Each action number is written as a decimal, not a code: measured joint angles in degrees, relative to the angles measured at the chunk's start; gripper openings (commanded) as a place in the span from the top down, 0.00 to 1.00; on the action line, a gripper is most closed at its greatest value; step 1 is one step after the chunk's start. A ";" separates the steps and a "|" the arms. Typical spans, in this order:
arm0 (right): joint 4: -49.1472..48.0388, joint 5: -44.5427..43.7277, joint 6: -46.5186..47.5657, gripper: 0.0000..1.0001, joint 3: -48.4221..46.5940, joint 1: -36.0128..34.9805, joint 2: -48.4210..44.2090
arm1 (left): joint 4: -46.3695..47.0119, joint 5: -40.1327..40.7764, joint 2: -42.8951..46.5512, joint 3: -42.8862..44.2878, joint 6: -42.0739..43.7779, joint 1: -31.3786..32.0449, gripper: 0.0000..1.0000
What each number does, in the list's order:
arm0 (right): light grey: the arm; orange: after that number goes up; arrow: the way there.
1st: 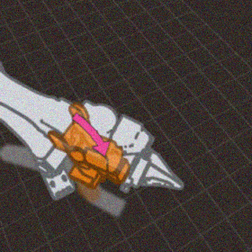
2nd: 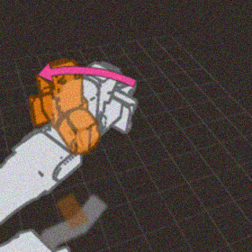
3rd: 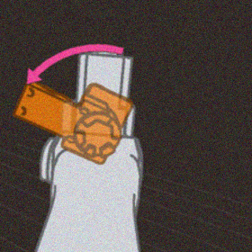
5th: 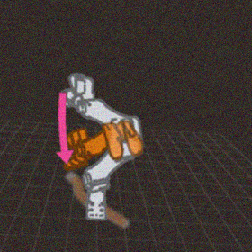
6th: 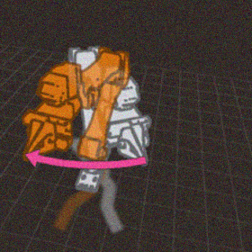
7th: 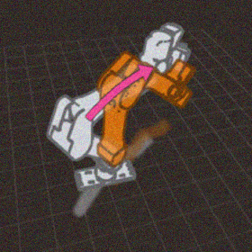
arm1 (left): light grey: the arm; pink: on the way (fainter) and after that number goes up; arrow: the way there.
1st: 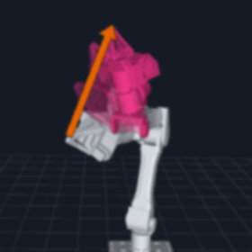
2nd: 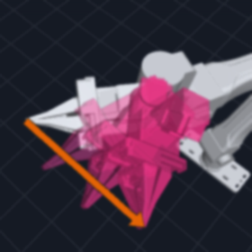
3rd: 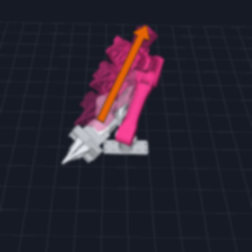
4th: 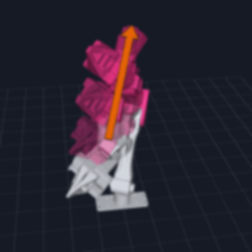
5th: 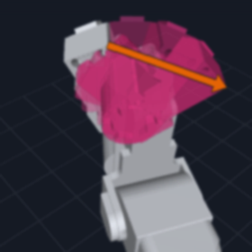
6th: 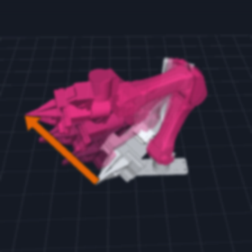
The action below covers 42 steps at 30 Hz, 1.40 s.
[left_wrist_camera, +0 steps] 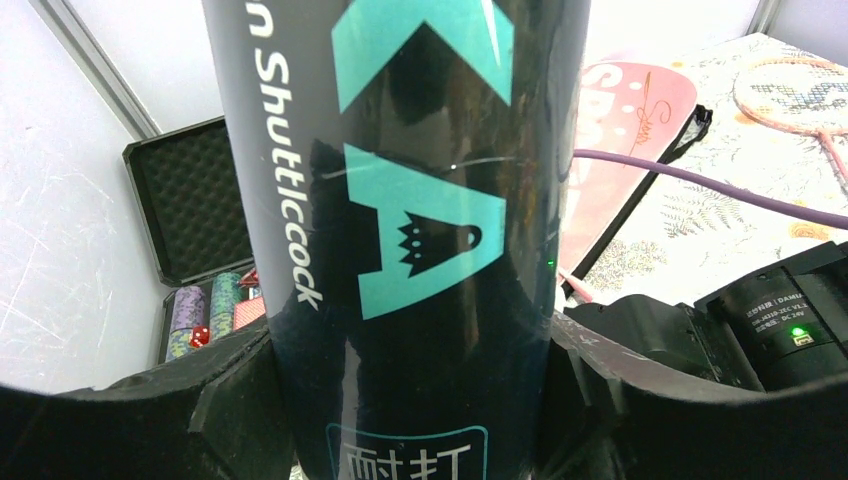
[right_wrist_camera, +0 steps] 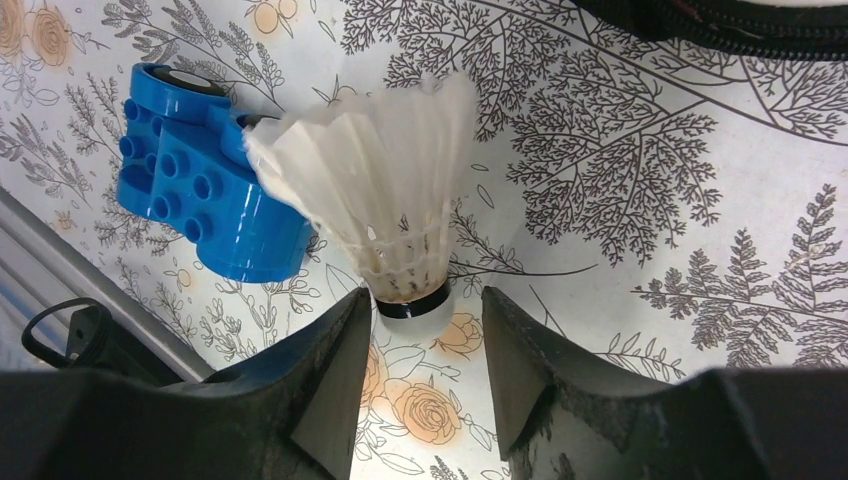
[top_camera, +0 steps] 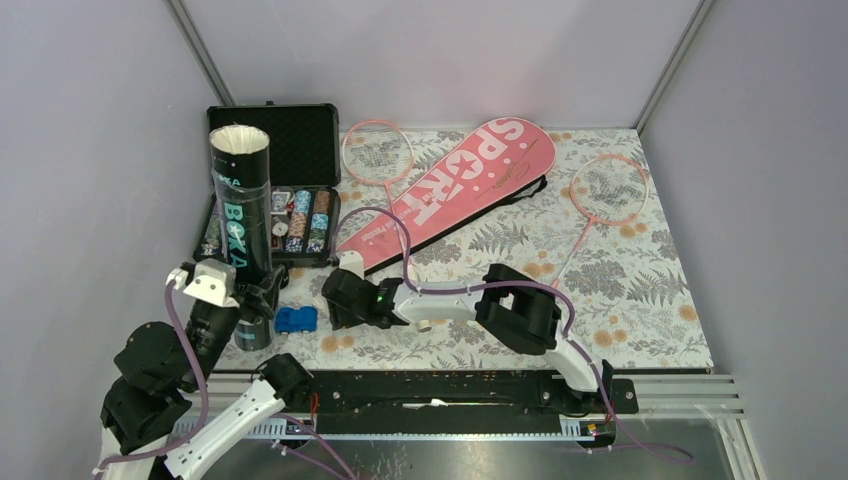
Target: Pack up the badminton gear
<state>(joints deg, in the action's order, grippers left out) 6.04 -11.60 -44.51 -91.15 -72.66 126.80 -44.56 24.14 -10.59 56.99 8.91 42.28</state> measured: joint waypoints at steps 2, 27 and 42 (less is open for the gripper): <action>0.46 -0.37 0.26 0.49 -0.28 -0.13 0.24 | -0.28 -0.22 -0.13 0.57 0.13 0.00 0.66; -1.14 -7.45 8.20 0.65 13.73 -0.52 -14.27 | -2.10 -4.26 -3.26 0.83 -1.46 0.00 0.66; 16.72 -9.62 24.37 0.51 36.76 1.79 -57.42 | 9.22 -10.56 -2.75 -16.52 -0.70 0.00 0.64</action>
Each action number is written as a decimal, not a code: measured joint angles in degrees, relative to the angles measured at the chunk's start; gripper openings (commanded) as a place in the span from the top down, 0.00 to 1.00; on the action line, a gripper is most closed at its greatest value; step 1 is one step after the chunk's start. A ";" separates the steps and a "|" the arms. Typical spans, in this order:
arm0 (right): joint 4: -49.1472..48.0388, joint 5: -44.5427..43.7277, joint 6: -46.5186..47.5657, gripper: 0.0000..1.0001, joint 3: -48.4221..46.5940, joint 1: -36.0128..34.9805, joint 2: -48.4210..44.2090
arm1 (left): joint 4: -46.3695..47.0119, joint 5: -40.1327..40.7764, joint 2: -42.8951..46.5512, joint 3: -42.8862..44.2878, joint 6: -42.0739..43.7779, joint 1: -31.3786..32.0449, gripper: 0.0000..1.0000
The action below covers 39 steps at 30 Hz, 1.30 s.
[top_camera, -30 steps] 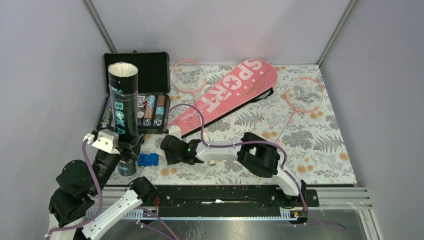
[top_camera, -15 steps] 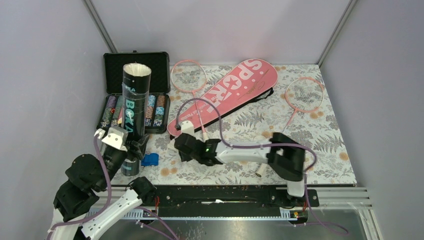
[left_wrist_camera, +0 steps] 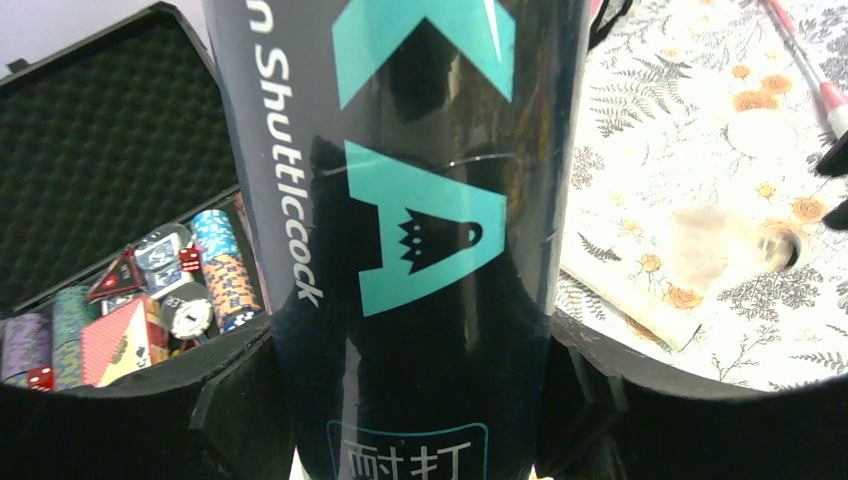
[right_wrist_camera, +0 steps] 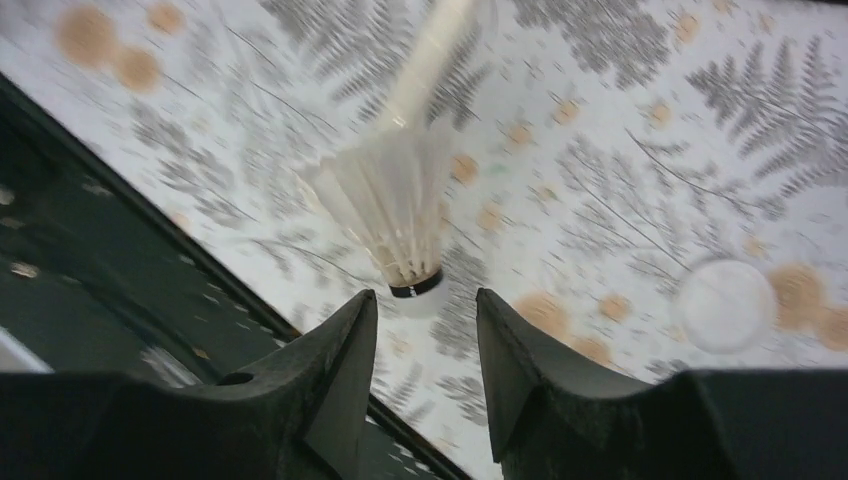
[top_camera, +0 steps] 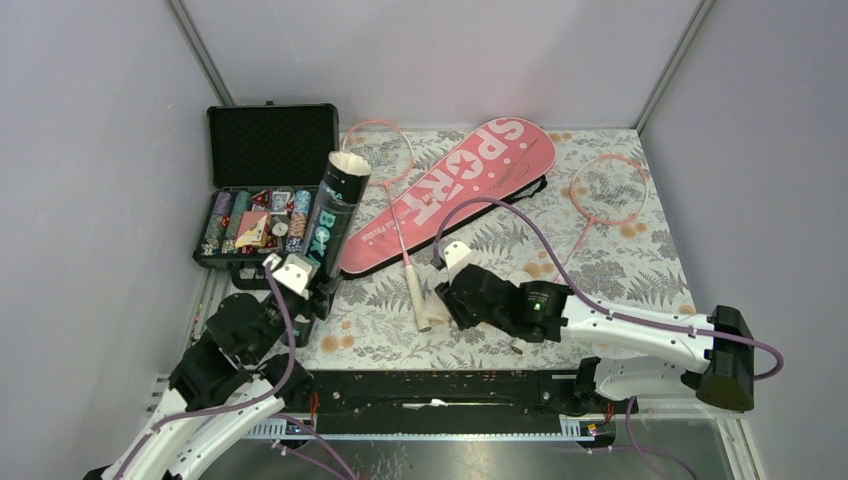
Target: Pack up the badminton gear
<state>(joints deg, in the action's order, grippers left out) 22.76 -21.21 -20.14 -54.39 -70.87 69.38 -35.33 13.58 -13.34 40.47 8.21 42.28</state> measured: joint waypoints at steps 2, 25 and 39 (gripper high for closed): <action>2.80 1.81 5.68 0.52 2.56 2.56 -2.05 | 2.27 -0.52 0.59 -3.02 0.42 0.00 0.64; 11.23 17.90 12.68 0.34 -1.88 23.65 6.95 | 8.85 -2.75 8.37 -12.22 3.58 0.00 0.63; 23.34 31.91 7.58 0.29 -2.86 37.55 6.84 | 10.10 -9.86 5.92 -12.22 5.29 0.00 0.62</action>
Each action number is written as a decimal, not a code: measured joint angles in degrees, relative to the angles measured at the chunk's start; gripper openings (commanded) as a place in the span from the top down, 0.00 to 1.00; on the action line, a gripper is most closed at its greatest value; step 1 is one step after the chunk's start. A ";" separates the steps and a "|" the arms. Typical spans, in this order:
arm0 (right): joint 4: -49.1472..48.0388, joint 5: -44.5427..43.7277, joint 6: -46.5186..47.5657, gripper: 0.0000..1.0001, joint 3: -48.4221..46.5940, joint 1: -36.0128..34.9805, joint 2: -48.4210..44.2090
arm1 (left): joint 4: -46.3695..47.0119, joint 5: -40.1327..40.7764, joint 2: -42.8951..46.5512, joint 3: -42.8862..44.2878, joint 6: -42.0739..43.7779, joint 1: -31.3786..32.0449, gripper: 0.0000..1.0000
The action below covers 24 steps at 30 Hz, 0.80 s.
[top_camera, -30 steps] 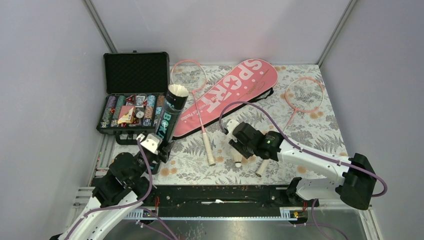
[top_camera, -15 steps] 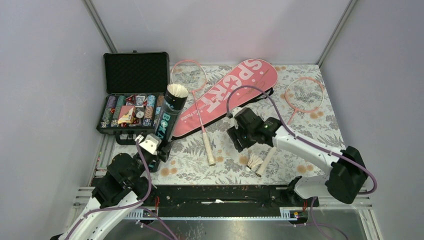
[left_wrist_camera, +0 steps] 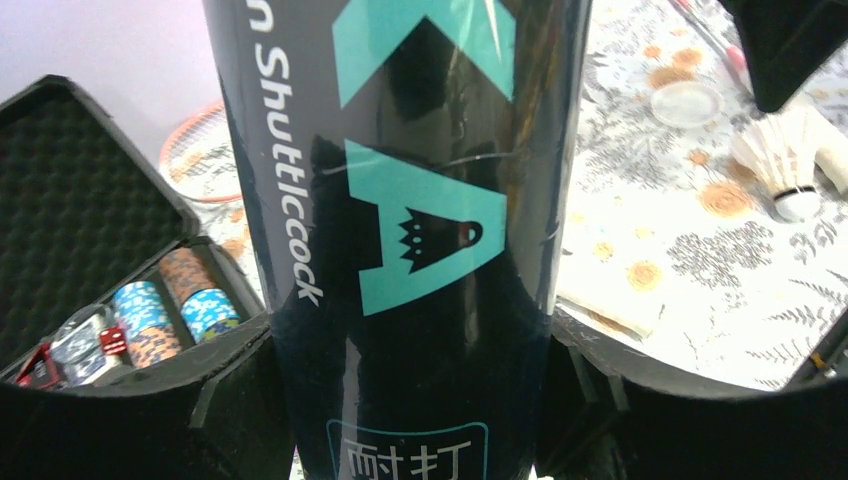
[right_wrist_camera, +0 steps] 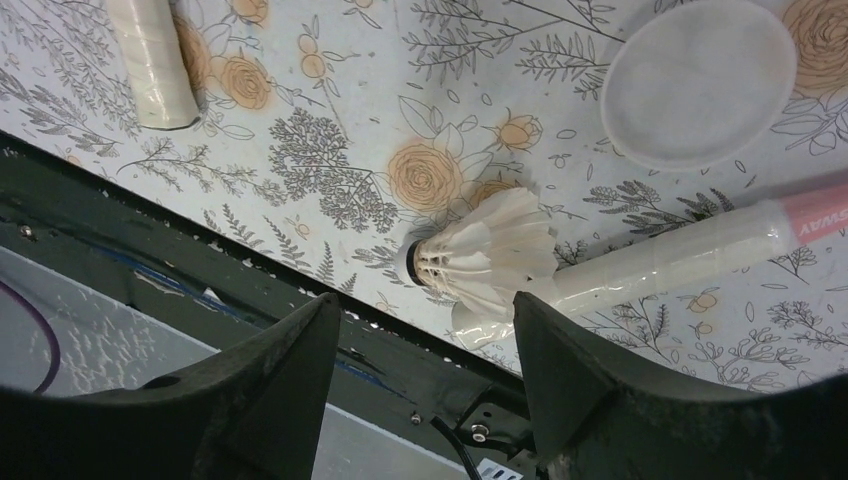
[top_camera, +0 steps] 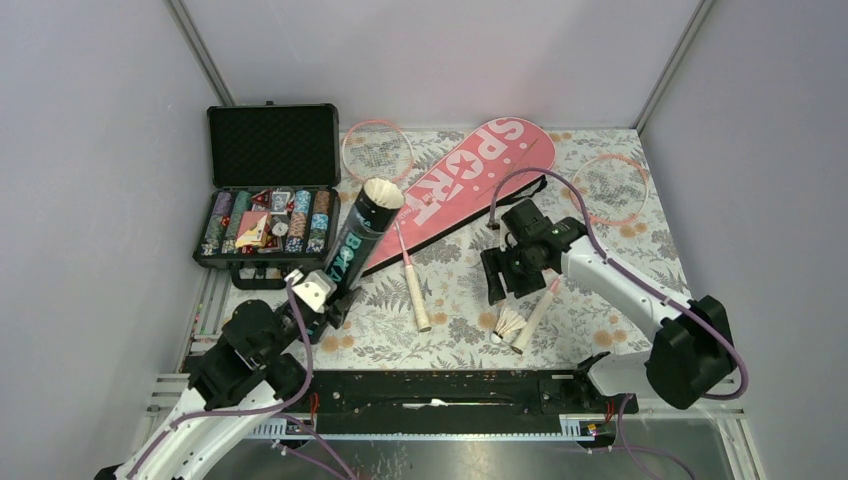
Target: Pack up the badminton gear
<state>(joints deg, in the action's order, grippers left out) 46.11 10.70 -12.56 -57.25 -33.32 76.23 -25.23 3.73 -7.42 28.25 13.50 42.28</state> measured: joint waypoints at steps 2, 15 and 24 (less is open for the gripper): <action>0.74 1.79 0.72 0.30 0.00 1.81 1.11 | -0.04 -1.70 -1.42 0.00 0.09 0.00 0.61; 1.33 12.17 4.15 0.36 0.17 11.28 9.62 | 0.02 -15.47 -0.57 -2.73 2.19 0.00 0.61; 1.36 15.50 4.66 0.55 0.15 11.37 15.10 | 0.07 -18.51 -1.84 -2.91 3.04 0.00 0.61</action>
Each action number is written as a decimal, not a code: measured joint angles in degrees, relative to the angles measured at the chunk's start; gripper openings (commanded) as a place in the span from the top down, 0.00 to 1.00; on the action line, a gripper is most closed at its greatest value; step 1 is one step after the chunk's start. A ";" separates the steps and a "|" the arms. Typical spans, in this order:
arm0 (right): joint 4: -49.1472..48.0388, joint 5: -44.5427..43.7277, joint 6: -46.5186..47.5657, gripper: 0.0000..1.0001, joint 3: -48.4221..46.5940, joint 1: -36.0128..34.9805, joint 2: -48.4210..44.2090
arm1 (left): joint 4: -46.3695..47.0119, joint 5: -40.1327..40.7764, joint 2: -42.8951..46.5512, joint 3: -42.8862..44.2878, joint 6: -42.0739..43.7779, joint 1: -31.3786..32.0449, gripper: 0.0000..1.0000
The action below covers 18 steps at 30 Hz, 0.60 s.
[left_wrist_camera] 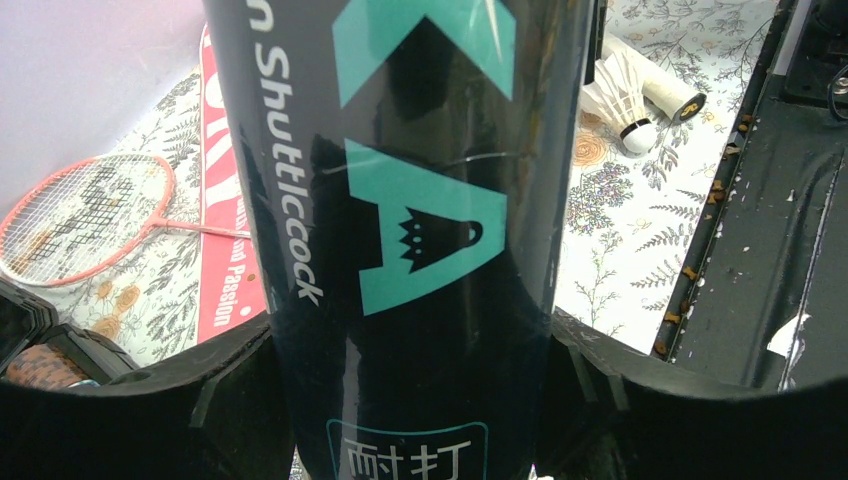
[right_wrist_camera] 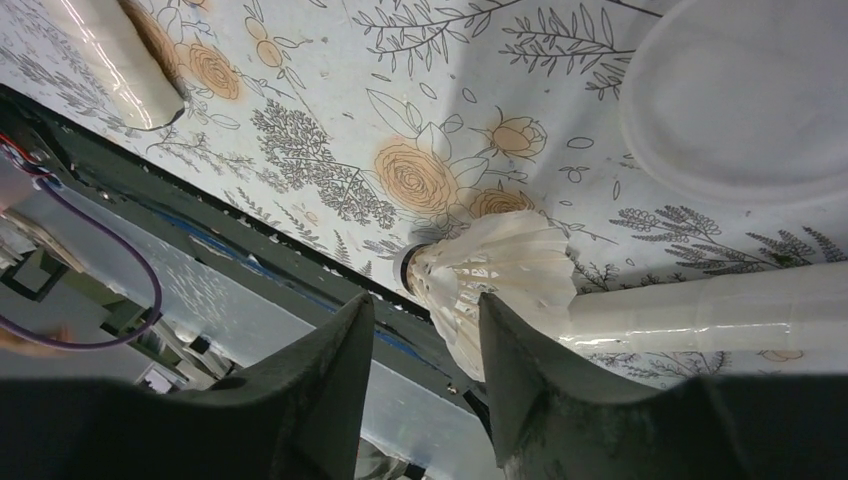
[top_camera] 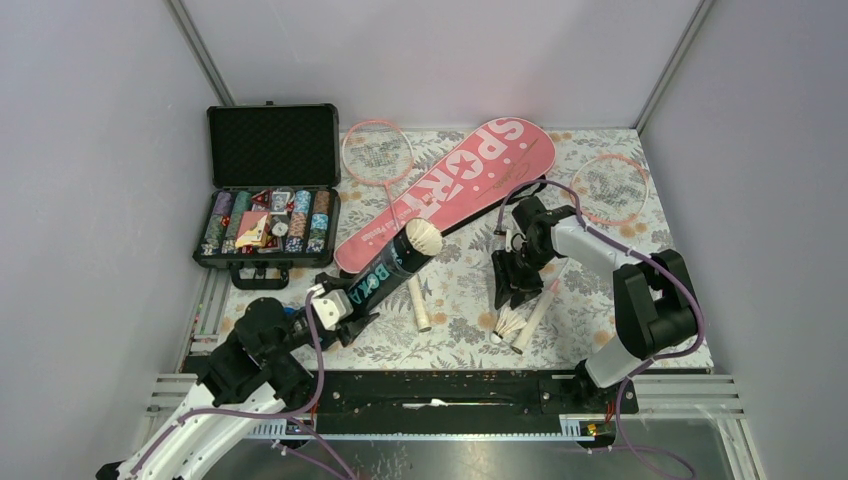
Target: Pack up the badminton gear
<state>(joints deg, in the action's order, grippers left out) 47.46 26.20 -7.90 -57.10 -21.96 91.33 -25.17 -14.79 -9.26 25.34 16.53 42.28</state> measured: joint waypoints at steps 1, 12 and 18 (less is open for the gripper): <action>0.02 0.07 0.09 0.58 0.00 0.00 0.02 | -0.09 -0.09 -0.13 0.00 0.00 0.00 0.61; 0.07 1.18 0.11 0.55 0.00 0.15 1.14 | -0.28 -0.42 0.24 0.00 -0.02 0.00 0.61; -0.26 1.92 0.24 0.87 0.90 0.20 1.73 | -0.48 -0.44 0.07 0.00 -0.02 0.00 0.61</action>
<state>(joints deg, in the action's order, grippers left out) 47.20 28.12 -7.66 -56.21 -21.76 93.06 -25.65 -15.22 -9.19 25.34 16.51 42.28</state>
